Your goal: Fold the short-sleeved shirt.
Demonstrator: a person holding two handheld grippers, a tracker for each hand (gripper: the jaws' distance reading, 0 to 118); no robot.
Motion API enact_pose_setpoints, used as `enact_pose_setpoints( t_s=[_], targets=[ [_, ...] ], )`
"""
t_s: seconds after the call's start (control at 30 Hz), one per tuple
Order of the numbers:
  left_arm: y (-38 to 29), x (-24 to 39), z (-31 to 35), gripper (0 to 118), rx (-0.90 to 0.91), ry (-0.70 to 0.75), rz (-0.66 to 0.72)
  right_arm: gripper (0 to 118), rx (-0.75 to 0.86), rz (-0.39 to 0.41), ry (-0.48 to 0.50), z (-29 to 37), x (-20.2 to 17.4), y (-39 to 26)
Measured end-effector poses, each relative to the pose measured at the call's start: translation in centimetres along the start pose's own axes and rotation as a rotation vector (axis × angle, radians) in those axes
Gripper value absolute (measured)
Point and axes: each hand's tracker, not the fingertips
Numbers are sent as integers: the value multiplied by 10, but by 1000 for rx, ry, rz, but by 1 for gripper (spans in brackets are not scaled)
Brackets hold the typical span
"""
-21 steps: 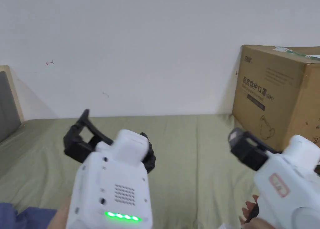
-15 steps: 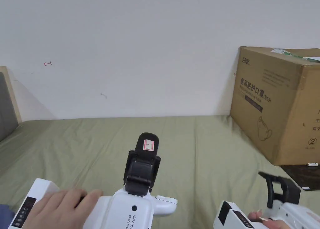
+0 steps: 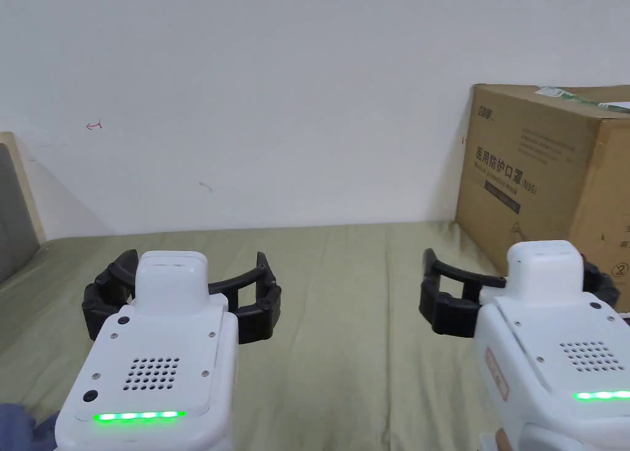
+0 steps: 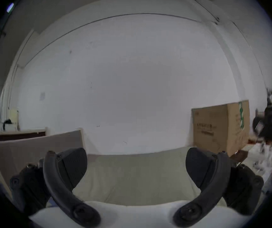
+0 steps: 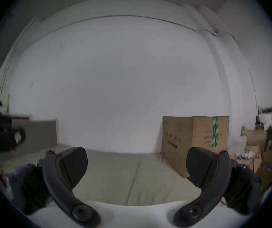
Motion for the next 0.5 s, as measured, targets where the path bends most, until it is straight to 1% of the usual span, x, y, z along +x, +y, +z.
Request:
enact_pose_setpoints(
  t_s=[0.03,0.07,0.13,0.23,0.27,0.33,0.4,0.5],
  targets=[
    [0,1,0,118,-1,3,-6,117,-29,-29,-11,-1,-1,-4],
    [0,1,0,118,-4,7,-6,117,-27,-35,-28,-1,-4,-8],
    [0,5,1,118,-14,8,-5,117,-10,-3,-28,2,-10,-16],
    [0,5,3,118,-23,-5,2,117,11,82,9,5,-12,-19],
    [0,5,3,118,-22,-3,-3,117,13,91,3,5,-13,-18],
    [1,7,4,118,-15,3,-22,117,17,79,3,8,-10,-18],
    [1,8,4,118,-14,-6,-30,117,13,46,16,7,-9,-17],
    [3,12,5,118,-27,-26,-35,117,11,36,3,8,-8,-17]
  ],
)
